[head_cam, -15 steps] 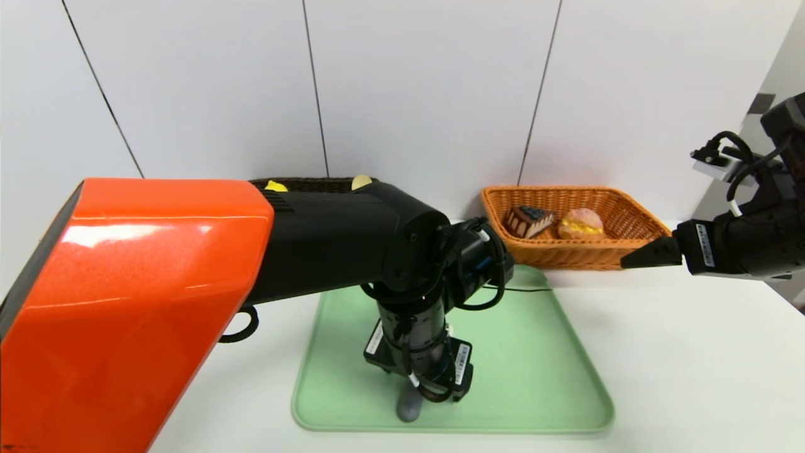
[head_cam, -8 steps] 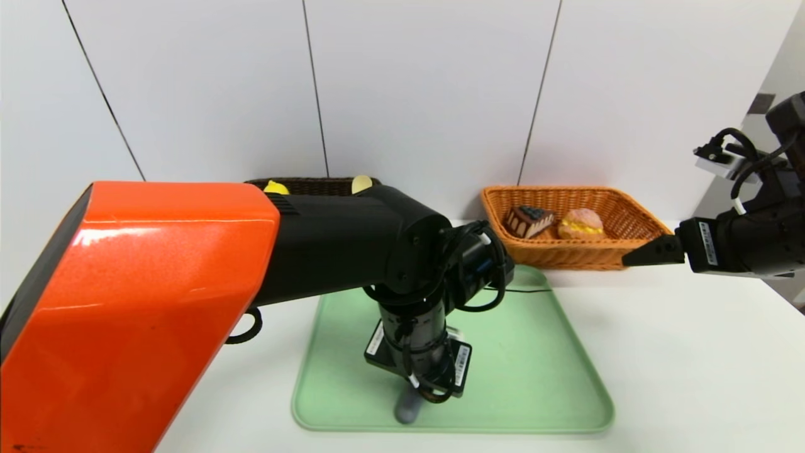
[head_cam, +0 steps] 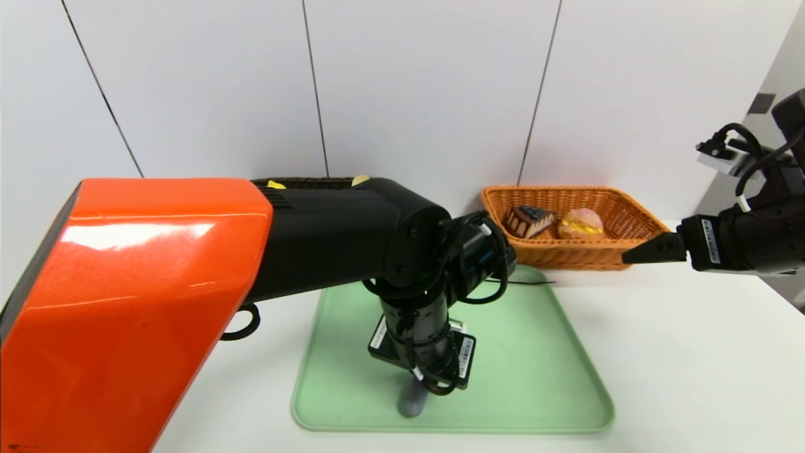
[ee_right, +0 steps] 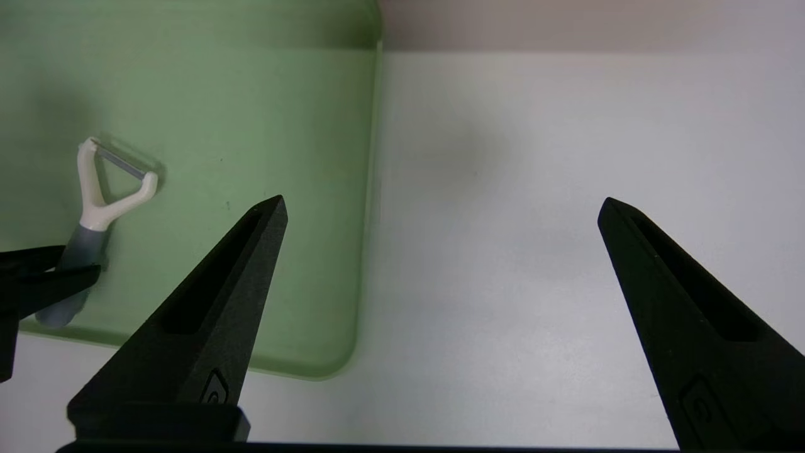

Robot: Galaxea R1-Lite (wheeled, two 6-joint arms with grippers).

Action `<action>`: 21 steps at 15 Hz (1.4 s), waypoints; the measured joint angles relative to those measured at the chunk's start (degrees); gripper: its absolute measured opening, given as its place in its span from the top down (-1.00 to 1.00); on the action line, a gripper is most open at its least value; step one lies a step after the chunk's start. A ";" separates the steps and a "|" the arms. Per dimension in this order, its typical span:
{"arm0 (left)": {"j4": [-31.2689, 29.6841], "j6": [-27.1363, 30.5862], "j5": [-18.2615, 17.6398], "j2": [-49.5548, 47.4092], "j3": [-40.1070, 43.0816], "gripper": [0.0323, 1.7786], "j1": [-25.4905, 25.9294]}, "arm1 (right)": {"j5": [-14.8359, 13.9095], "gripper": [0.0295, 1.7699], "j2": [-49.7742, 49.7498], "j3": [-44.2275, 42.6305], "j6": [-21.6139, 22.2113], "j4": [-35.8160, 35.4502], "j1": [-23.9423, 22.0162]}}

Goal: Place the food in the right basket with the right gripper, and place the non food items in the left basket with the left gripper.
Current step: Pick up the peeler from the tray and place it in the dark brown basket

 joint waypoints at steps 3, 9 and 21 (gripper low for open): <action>-3.04 0.22 -0.65 -1.45 -0.35 0.72 0.28 | 0.06 -0.93 0.06 0.11 0.09 0.00 0.16; -12.30 0.11 -0.73 -11.00 -0.09 0.72 1.55 | -0.02 -0.93 0.15 0.20 0.11 -0.02 0.16; -23.55 3.89 2.00 -18.54 0.02 0.72 26.19 | 1.61 -0.93 1.85 -0.17 1.60 -4.90 1.40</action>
